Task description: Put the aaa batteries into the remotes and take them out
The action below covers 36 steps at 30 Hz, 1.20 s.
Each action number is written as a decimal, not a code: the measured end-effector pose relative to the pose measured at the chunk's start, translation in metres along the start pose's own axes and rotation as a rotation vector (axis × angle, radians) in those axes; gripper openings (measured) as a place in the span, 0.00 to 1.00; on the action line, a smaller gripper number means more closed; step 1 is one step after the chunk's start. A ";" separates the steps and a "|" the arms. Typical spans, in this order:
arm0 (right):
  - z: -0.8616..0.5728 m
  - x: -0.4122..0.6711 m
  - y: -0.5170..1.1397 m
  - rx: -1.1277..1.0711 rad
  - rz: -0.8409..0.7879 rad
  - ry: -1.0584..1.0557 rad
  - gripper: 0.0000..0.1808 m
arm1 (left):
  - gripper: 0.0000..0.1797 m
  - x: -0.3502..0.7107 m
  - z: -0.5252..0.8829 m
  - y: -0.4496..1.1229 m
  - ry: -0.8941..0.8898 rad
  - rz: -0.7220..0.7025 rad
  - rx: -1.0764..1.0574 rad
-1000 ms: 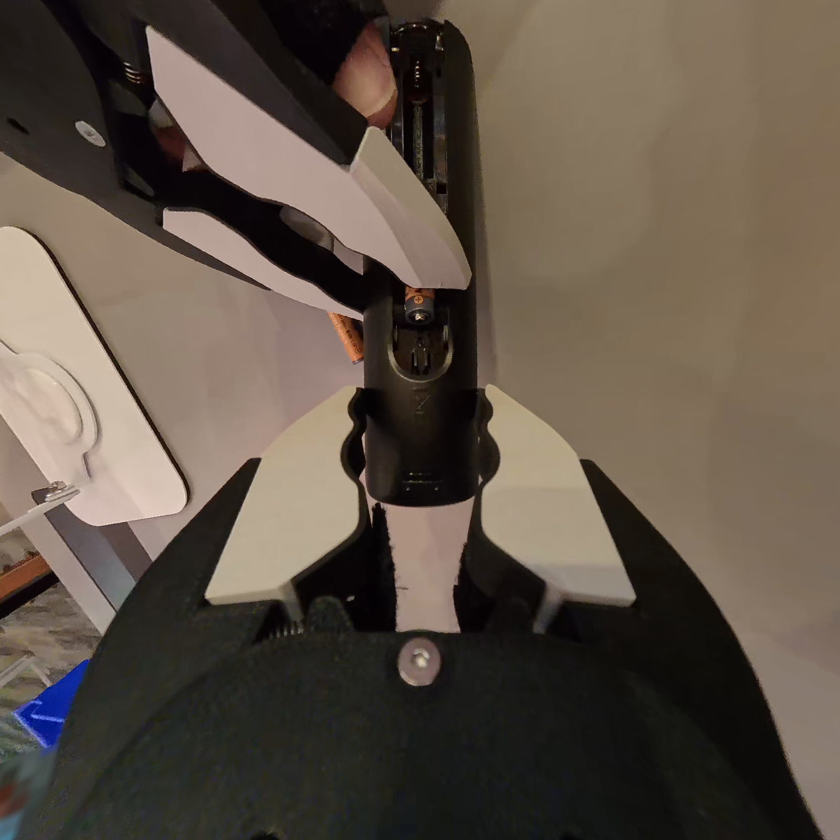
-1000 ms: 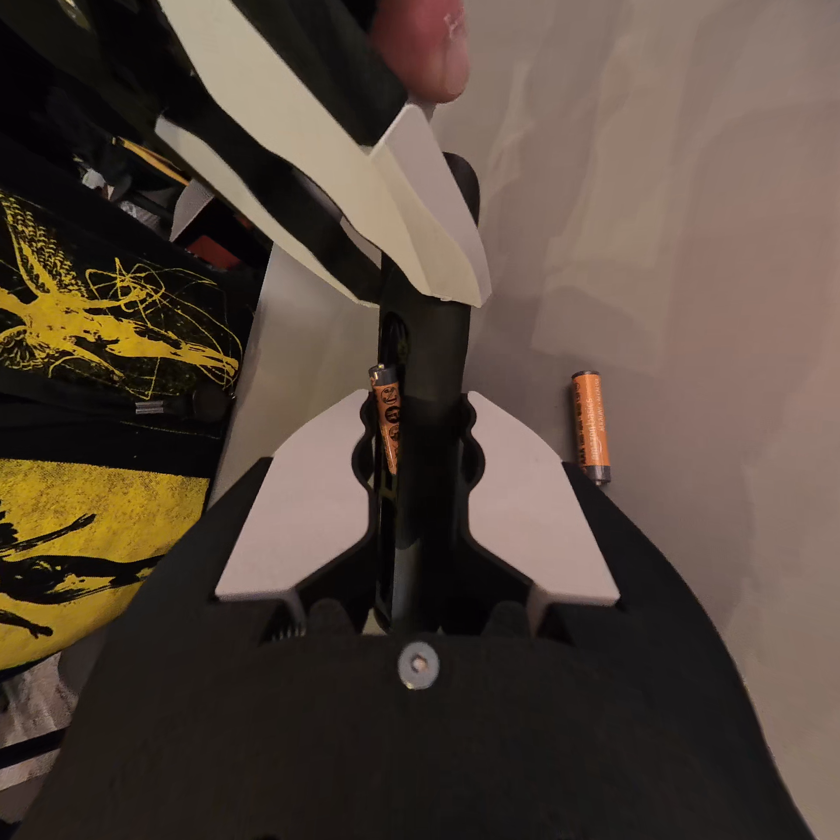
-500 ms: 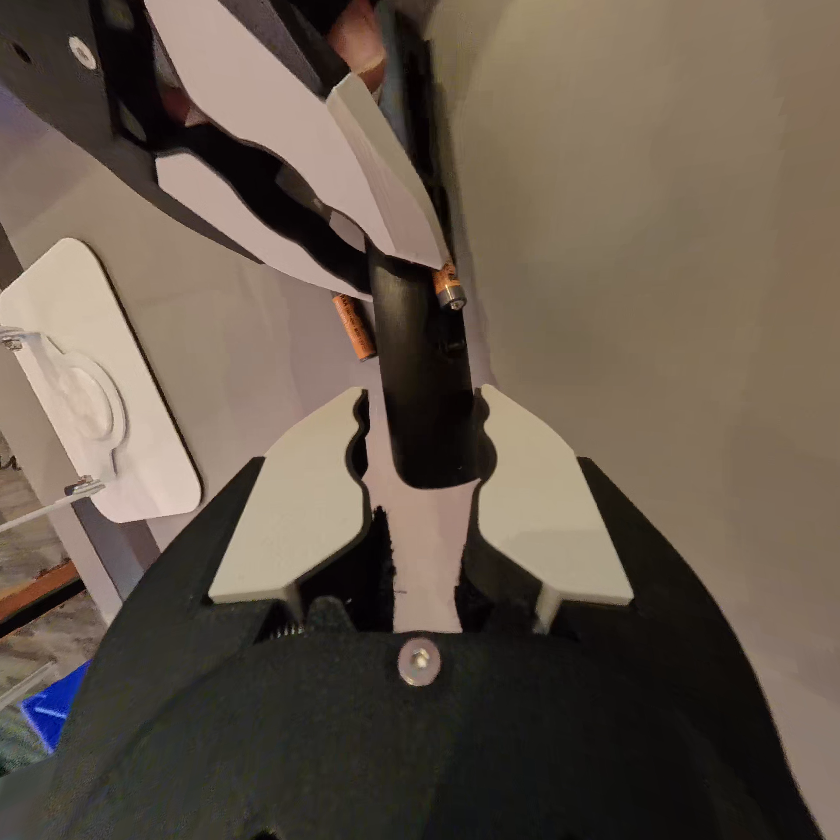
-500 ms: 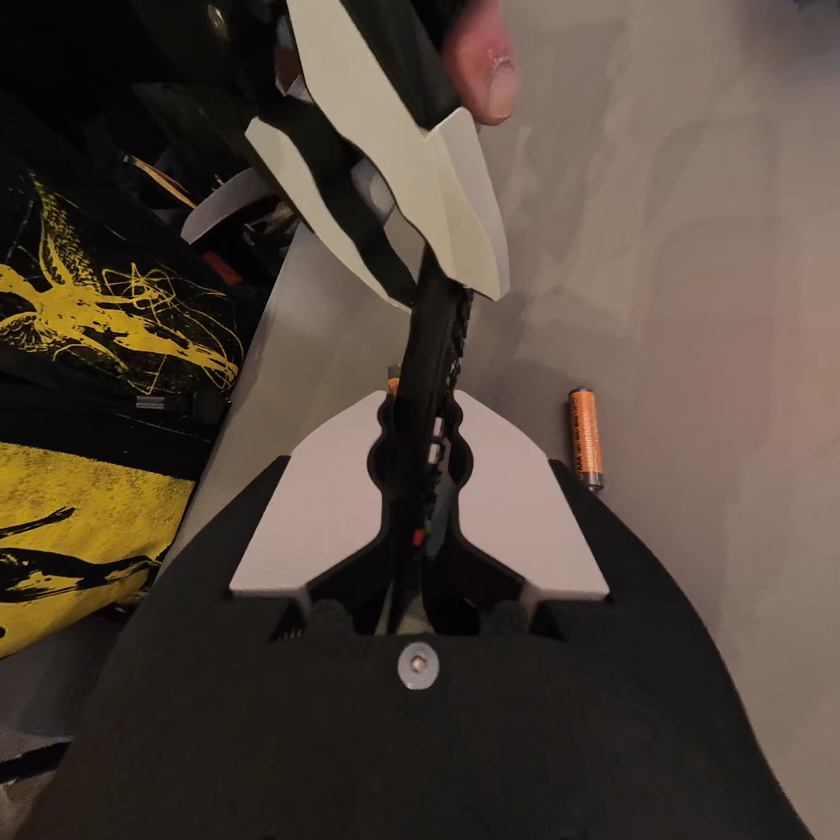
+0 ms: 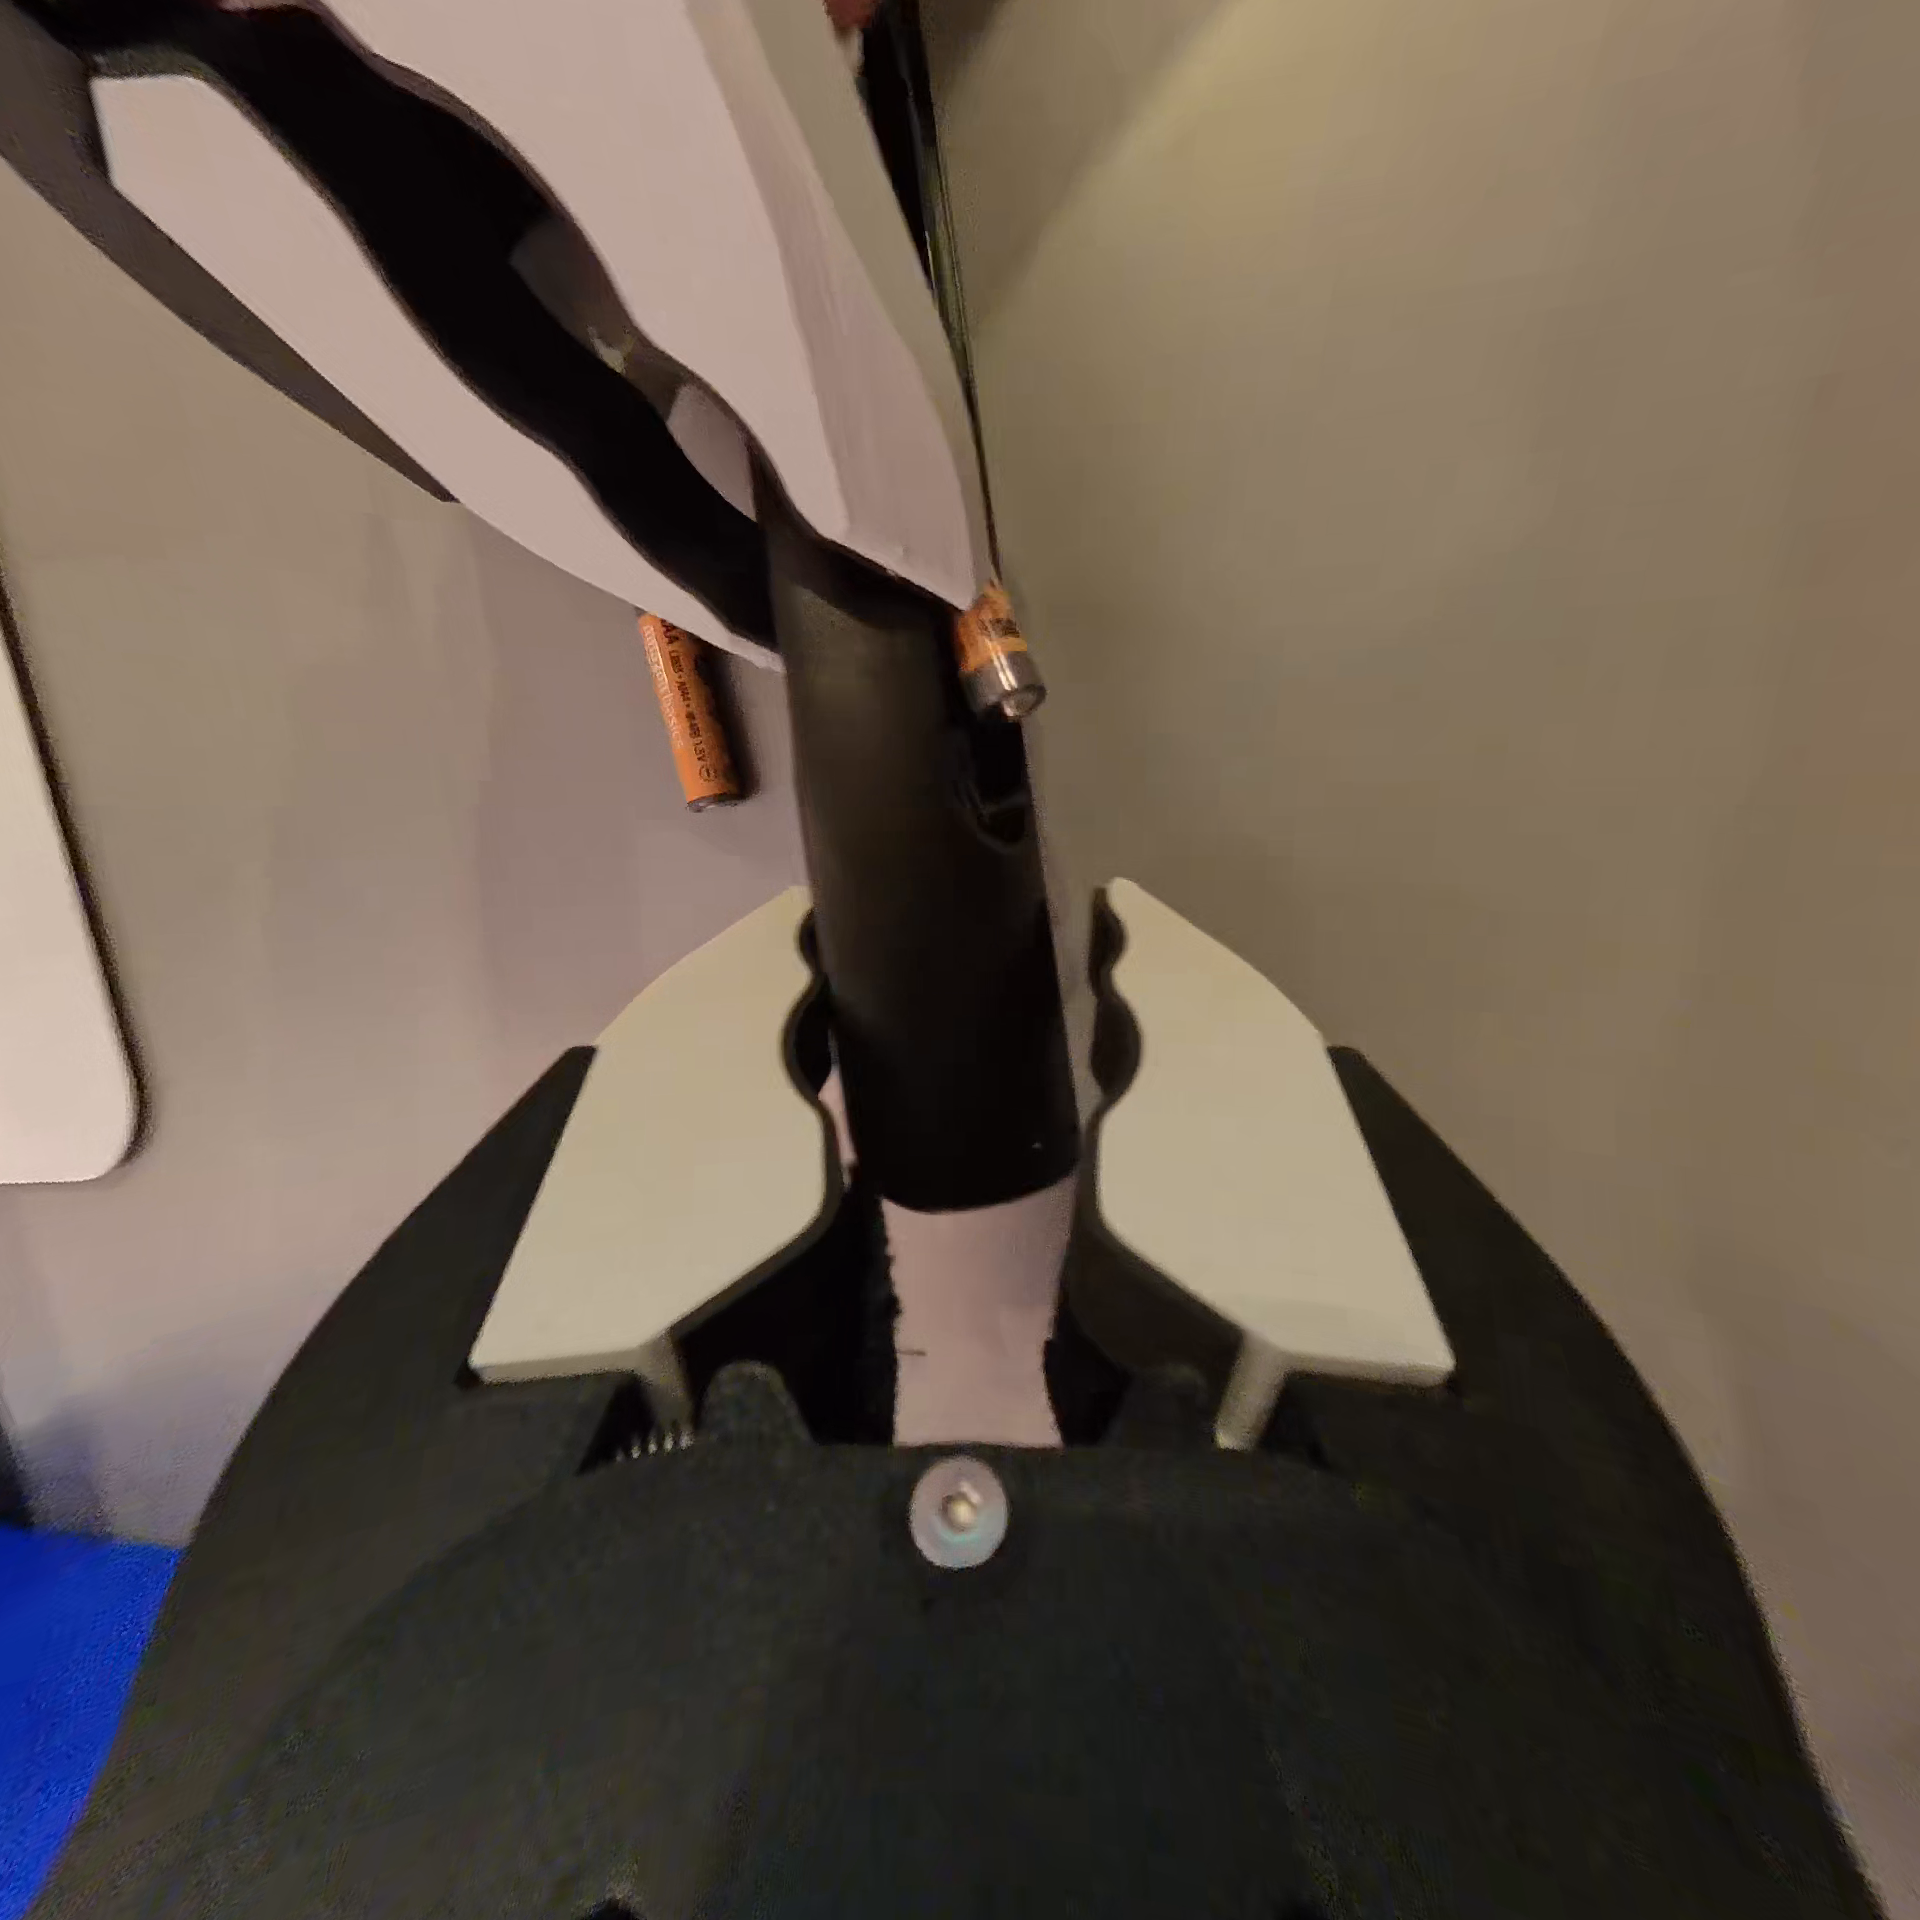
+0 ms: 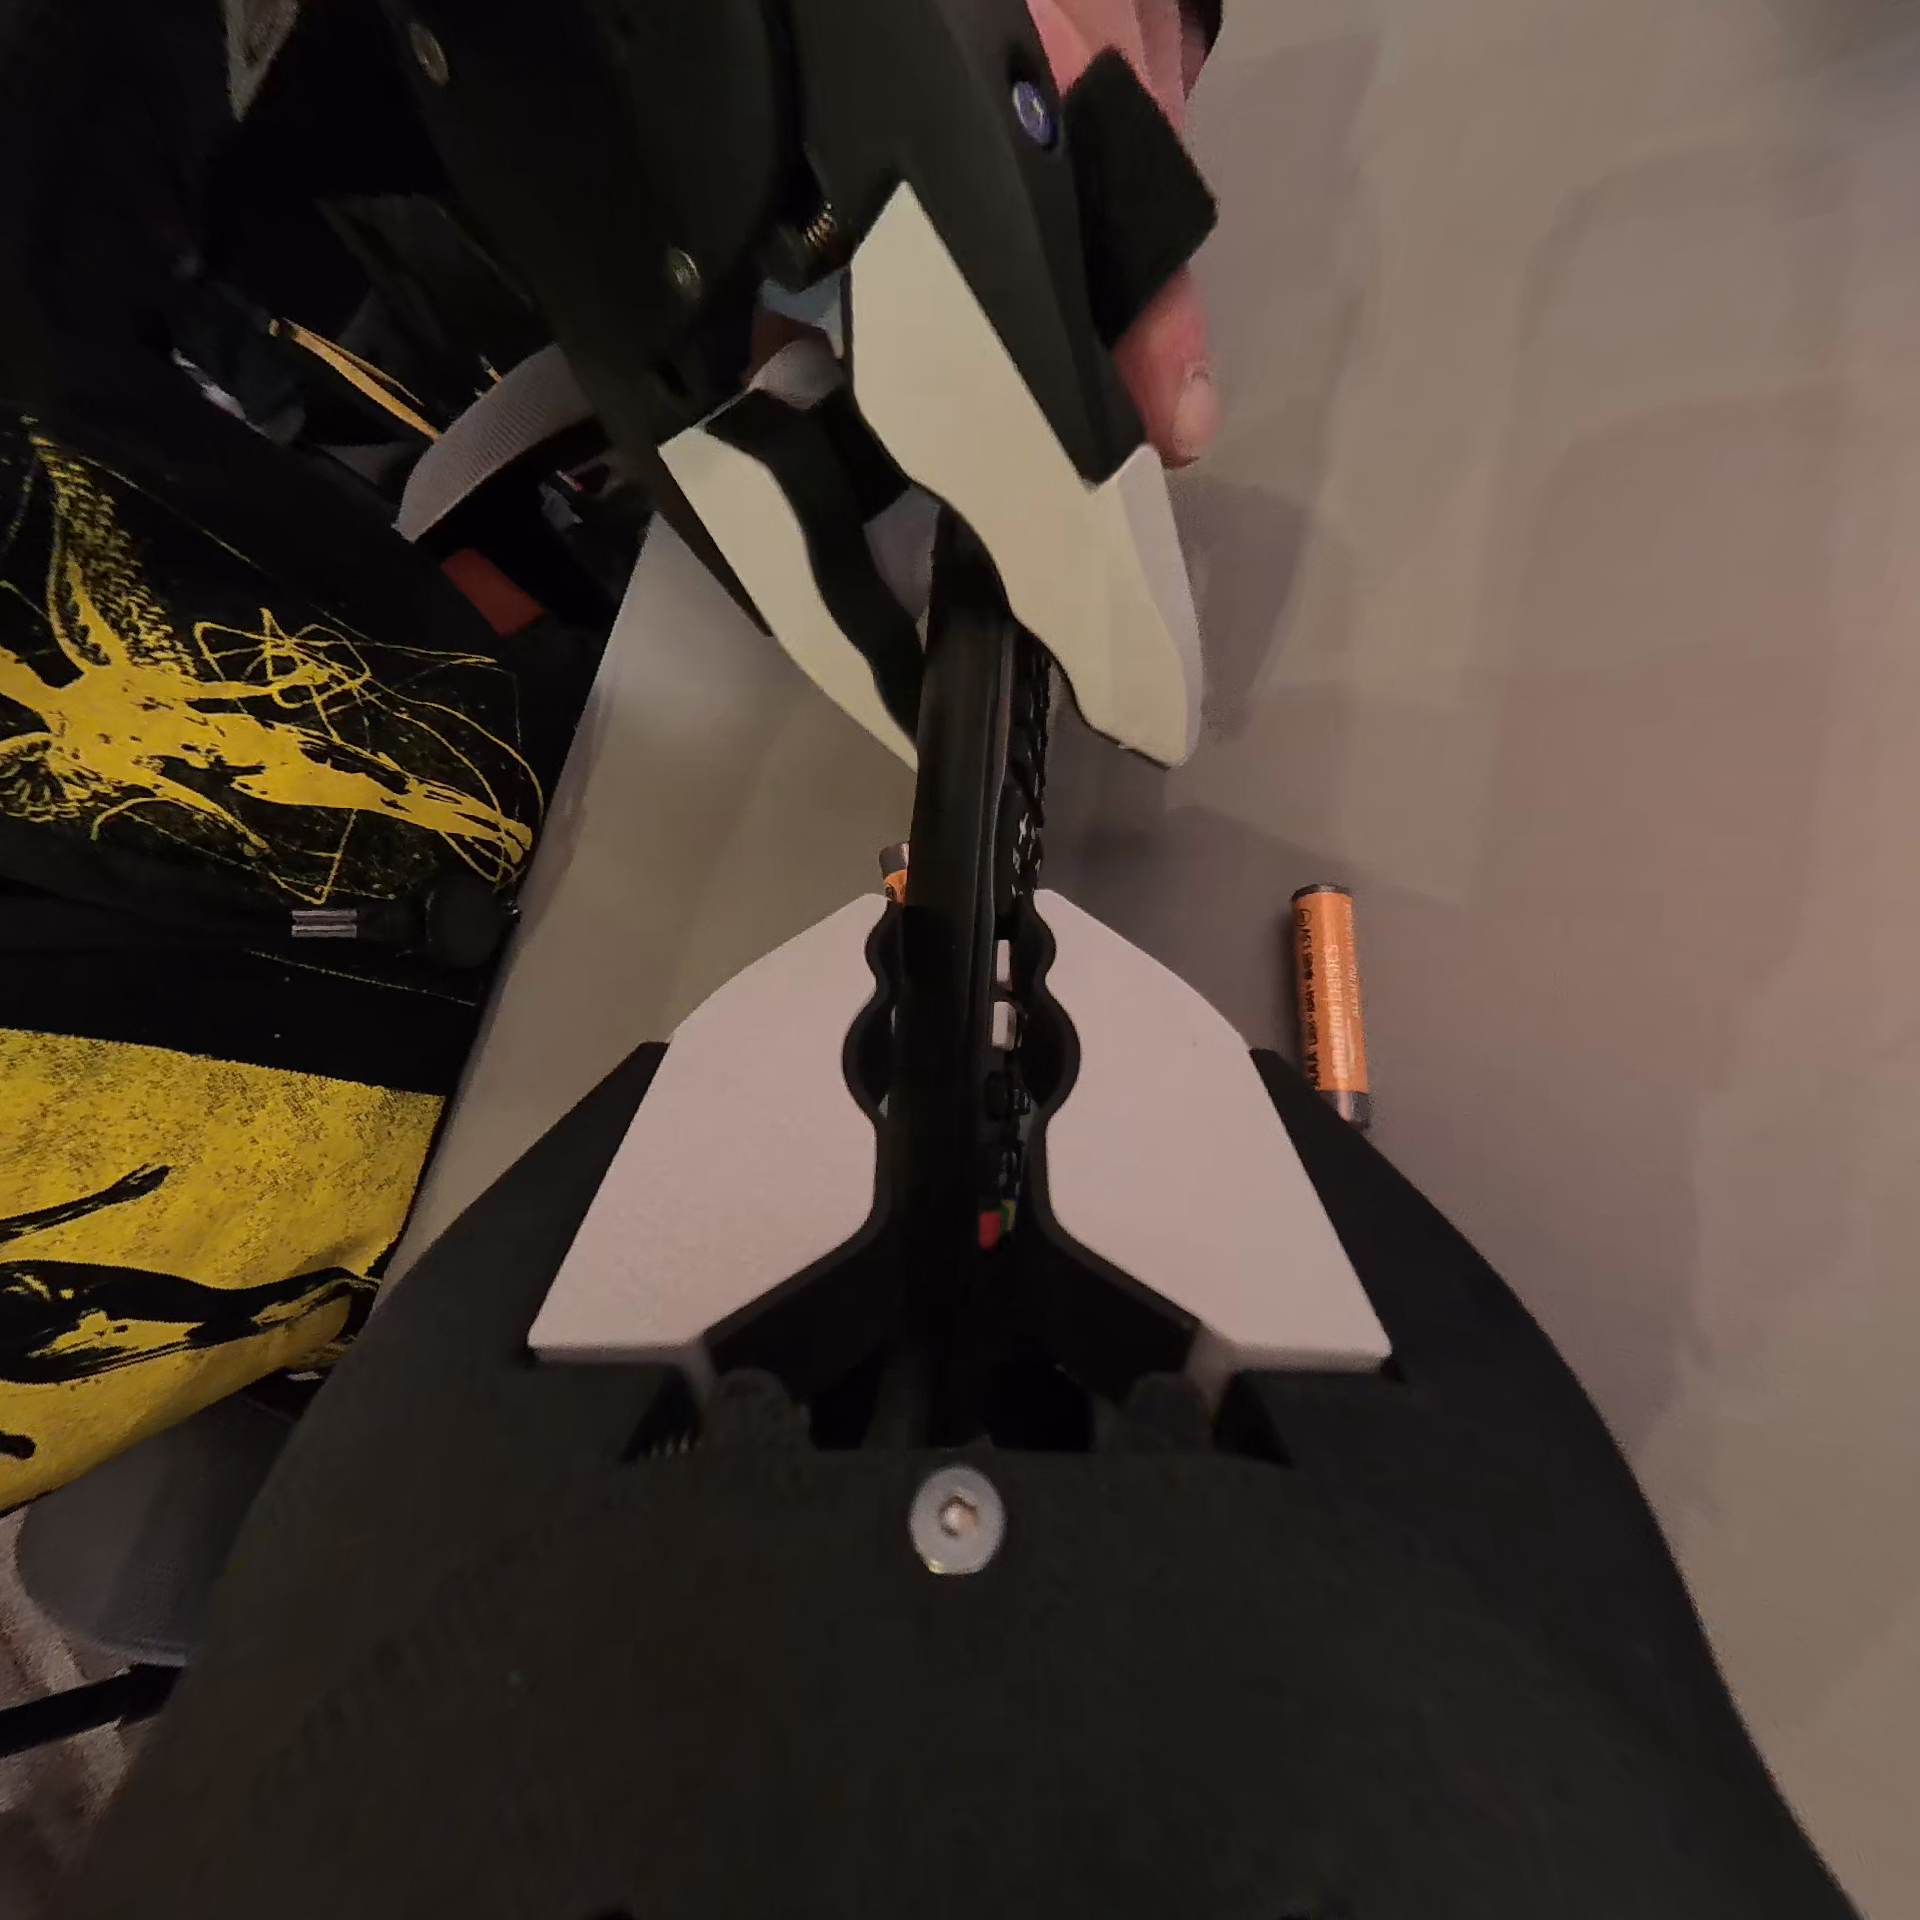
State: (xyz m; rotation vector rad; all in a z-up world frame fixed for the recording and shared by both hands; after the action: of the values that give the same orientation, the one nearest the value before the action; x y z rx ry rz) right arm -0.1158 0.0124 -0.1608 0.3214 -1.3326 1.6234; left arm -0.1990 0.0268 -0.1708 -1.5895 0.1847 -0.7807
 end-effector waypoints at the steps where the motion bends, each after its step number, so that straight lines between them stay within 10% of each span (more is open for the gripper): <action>1: 0.000 -0.001 0.002 -0.001 0.015 -0.004 0.11 | 0.22 0.001 0.000 0.002 -0.025 -0.028 -0.019; 11: 0.002 0.005 0.002 0.061 0.039 -0.006 0.13 | 0.18 -0.001 -0.003 -0.002 -0.158 -0.164 -0.209; 18: 0.010 0.007 -0.017 0.179 0.104 0.027 0.35 | 0.18 0.008 -0.012 -0.017 -0.196 -0.242 -0.423; 30: 0.040 -0.011 -0.009 0.234 0.215 0.063 0.13 | 0.21 0.018 -0.011 -0.040 -0.156 -0.155 -0.553; 36: 0.037 -0.009 -0.016 0.308 0.170 0.149 0.11 | 0.40 0.019 -0.003 -0.048 -0.040 -0.063 -0.209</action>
State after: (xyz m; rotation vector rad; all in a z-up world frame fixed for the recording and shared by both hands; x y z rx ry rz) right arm -0.1116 -0.0252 -0.1437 0.2696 -1.0199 1.9605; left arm -0.2016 0.0231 -0.1190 -1.8142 0.1936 -0.7979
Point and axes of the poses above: each gripper's, where its closed fingertips meet, y out along the fingers, x out of its top, z = x × y across the jaws, the point moved 4 cm from there along -y, back along the fingers, and after that the axes turned 14 degrees about -x, right-handed, at the moved point
